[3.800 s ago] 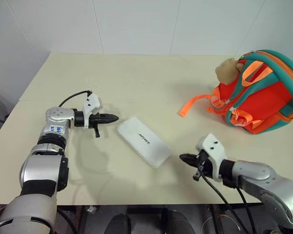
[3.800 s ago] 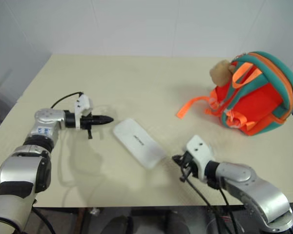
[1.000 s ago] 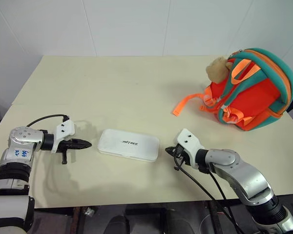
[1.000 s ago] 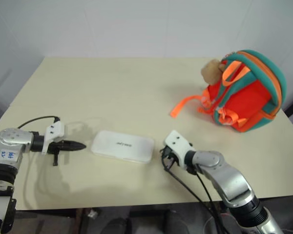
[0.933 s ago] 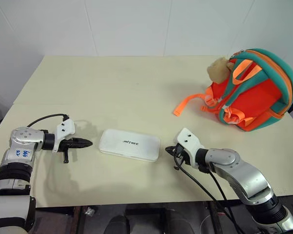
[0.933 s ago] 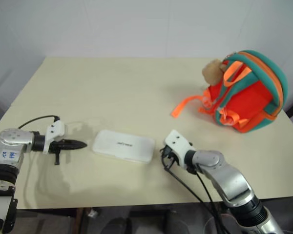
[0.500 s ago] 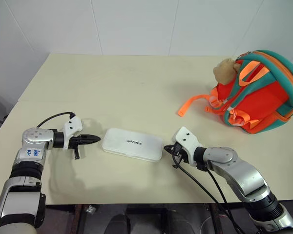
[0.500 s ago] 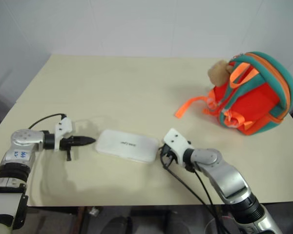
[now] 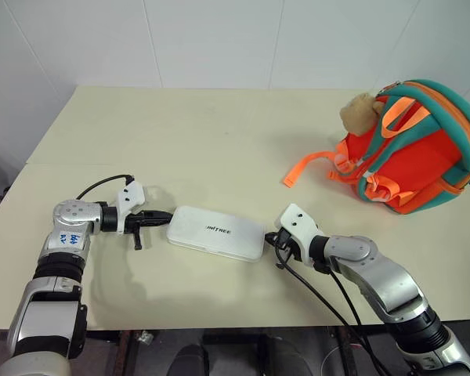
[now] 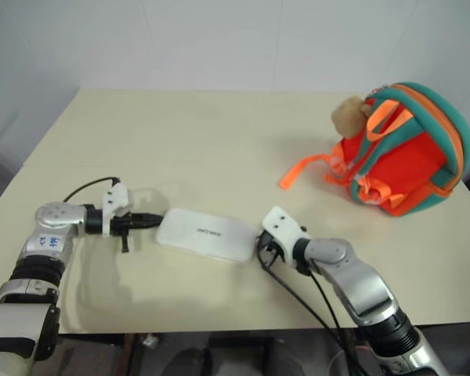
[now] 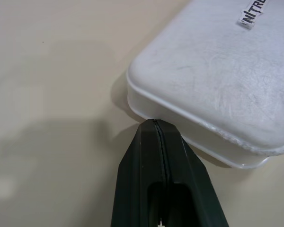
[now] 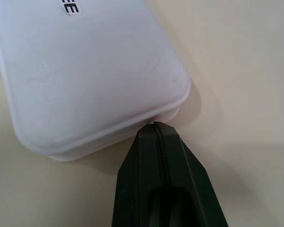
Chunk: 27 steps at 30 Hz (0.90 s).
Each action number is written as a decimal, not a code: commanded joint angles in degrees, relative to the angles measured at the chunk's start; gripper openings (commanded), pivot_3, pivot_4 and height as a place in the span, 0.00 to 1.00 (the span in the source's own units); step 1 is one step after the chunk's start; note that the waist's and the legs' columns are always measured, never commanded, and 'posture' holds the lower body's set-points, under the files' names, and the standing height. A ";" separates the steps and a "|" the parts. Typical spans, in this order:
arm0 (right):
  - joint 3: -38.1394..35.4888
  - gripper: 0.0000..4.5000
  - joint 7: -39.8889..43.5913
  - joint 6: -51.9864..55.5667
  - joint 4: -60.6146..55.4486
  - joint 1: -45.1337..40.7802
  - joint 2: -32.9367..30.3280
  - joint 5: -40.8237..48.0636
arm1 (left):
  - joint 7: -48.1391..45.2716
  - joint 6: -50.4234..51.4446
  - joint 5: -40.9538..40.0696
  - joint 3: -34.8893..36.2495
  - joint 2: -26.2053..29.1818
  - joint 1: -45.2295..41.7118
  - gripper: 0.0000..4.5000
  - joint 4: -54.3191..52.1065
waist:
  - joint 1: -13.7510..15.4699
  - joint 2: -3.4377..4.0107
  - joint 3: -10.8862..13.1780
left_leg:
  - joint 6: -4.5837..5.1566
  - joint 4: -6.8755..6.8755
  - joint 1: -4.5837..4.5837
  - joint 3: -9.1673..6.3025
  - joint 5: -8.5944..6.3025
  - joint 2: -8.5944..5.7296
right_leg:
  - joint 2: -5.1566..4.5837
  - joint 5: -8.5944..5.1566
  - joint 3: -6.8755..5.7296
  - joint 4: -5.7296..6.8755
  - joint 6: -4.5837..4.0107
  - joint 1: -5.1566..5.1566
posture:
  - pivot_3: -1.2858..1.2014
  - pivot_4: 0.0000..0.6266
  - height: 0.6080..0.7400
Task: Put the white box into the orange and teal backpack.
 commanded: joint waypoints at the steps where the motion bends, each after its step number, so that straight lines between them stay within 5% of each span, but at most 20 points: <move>1: -0.08 0.03 1.48 -0.55 -2.33 -1.31 0.52 0.85 | -2.86 1.64 -2.00 -1.20 -1.05 1.37 0.00 -5.42 | 0.00 0.00 0.00 | 0.00 -0.01 0.00 0.00 0.00 0.00 | 0.00 0.00 0.00 0.00 0.00 0.00 | 0.52 0.24 1.00; 14: -0.15 0.03 5.95 2.31 -8.33 -0.52 -6.10 1.27 | -3.02 14.10 -5.83 -0.63 1.58 13.15 0.00 -28.45 | -0.04 0.01 0.00 | -0.01 -0.04 -0.03 -0.02 -0.01 0.03 | -0.03 -0.01 0.05 -0.08 -0.01 -0.02 | 0.52 0.24 1.00; 27: 0.25 0.03 6.93 1.36 -7.83 -0.39 -7.12 -0.27 | -0.74 13.50 -3.58 -2.98 -0.01 14.16 0.00 -28.41 | 0.18 0.01 0.00 | -0.01 0.01 -0.01 -0.01 -0.01 -0.02 | -0.07 -0.01 0.07 -0.19 -0.02 0.00 | 0.52 0.24 1.00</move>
